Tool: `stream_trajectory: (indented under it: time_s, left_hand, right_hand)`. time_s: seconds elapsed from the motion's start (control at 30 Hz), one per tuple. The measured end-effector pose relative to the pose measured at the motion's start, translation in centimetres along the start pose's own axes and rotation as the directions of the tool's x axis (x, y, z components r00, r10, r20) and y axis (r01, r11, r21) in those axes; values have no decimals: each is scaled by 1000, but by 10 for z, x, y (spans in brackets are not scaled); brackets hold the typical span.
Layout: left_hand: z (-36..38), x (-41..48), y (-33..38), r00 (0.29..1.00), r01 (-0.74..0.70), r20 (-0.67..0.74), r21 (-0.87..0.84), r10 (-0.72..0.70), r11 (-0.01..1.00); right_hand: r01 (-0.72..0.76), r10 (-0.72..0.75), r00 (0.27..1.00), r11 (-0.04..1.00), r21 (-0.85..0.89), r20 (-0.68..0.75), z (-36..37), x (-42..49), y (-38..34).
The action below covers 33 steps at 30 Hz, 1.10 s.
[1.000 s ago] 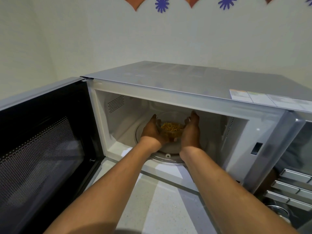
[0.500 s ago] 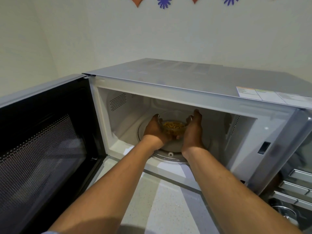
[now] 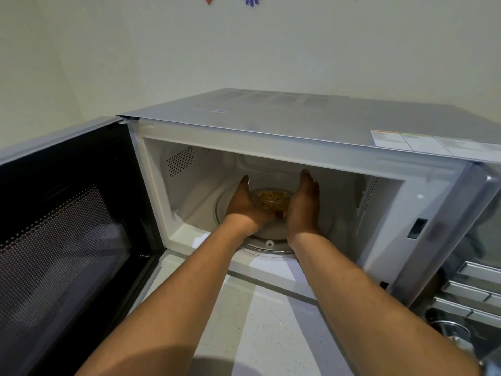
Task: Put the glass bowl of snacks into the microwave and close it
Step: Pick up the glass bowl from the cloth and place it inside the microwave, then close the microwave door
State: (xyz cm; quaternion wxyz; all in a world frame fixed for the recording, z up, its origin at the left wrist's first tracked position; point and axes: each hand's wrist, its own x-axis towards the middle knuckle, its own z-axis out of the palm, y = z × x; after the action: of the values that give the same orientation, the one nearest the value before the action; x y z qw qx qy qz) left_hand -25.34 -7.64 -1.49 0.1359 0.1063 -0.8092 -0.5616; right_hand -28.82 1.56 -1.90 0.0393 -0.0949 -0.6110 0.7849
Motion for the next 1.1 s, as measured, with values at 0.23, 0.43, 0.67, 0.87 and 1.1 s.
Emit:
stream_trajectory:
  time_s: [0.23,0.43,0.67,0.87,1.1]
  left_hand:
    - [12,-16,13,976,-18,-218,-52,6,998]
    - [24,-62,30,950,-35,-310,-167,-19,985]
    - [29,-141,36,947,-111,-318,-227,34,968]
    - [27,-210,19,963,-86,-266,-150,44,985]
    - [-22,-284,-18,986,-15,-153,276,59,961]
  right_hand:
    - [174,-176,984,975,-137,1,-9,-23,-17]
    - [248,-229,965,957,-149,130,-29,-61,-30]
    - [401,-342,906,881,-249,248,-65,-123,-32]
    - [438,-336,879,849,-295,338,-119,-180,-17]
    - [356,-183,861,884,-304,474,-180,-229,12]
